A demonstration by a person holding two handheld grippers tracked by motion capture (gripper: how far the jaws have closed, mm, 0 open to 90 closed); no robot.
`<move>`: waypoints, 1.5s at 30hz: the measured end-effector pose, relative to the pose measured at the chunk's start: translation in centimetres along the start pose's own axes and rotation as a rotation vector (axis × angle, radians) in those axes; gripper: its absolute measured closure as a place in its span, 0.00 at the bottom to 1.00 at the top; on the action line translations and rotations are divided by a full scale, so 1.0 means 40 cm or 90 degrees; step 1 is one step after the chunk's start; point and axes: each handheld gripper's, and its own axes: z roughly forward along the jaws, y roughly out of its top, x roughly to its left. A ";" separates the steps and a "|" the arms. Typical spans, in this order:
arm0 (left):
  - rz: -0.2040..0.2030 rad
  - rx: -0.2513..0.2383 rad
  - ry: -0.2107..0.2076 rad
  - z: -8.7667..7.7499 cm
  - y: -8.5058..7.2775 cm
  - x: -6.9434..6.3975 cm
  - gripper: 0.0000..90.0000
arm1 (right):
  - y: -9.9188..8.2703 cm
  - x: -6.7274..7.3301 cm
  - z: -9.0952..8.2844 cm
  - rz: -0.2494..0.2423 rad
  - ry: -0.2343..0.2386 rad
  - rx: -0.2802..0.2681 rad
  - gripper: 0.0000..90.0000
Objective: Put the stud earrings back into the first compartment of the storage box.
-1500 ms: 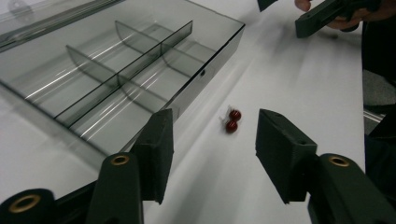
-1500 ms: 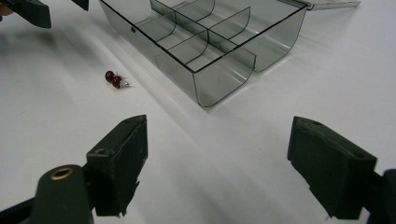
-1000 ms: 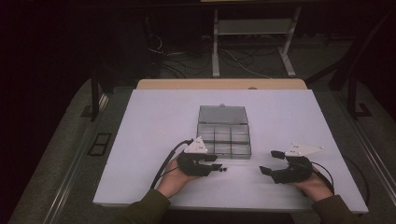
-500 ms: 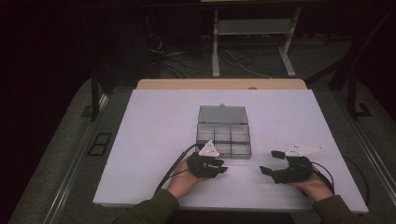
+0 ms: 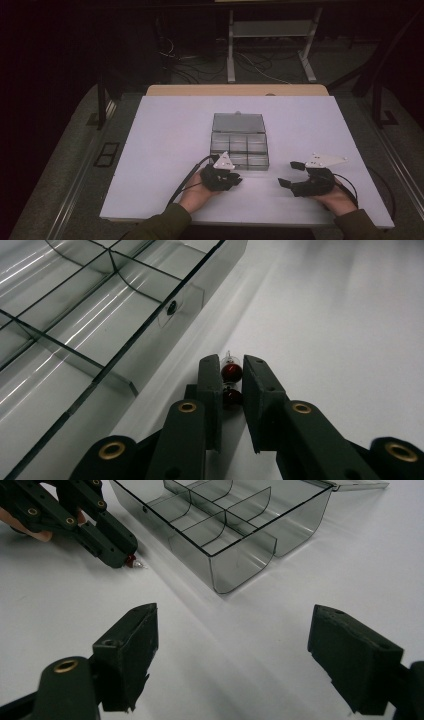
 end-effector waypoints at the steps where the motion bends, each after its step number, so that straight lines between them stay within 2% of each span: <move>1: 0.000 0.000 0.000 0.000 0.000 0.000 0.86 | 0.000 0.000 0.000 0.000 0.000 0.000 0.22; 5: 0.007 0.003 -0.002 -0.002 0.000 0.001 0.86 | 0.000 0.000 0.000 -0.001 0.001 0.000 0.22; 6: 0.005 0.003 -0.004 -0.004 0.000 0.002 0.87 | 0.000 0.000 0.000 -0.001 0.001 0.000 0.22; 7: -0.007 -0.003 -0.006 -0.003 -0.001 0.001 0.87 | 0.000 0.000 0.000 0.000 0.001 0.000 0.22; 12: -0.006 0.000 -0.016 -0.014 -0.003 0.001 0.87 | 0.000 0.001 0.000 -0.001 0.000 -0.001 0.22; 15: 0.003 -0.001 -0.021 -0.029 -0.002 0.003 0.87 | 0.001 0.001 0.000 -0.002 0.001 -0.001 0.22; 20: -0.006 -0.011 -0.034 -0.051 -0.006 0.005 0.87 | 0.000 0.001 0.001 -0.002 0.002 0.000 0.22; 27: -0.001 -0.023 -0.056 -0.079 -0.007 0.007 0.87 | 0.000 0.002 0.003 -0.005 0.005 0.003 0.22; 38: -0.005 -0.034 -0.080 -0.113 0.000 0.024 0.87 | 0.000 0.002 0.003 -0.003 0.007 0.001 0.22; 45: 0.003 -0.042 -0.092 -0.131 0.019 0.042 0.87 | 0.000 0.001 0.003 -0.002 0.006 0.002 0.22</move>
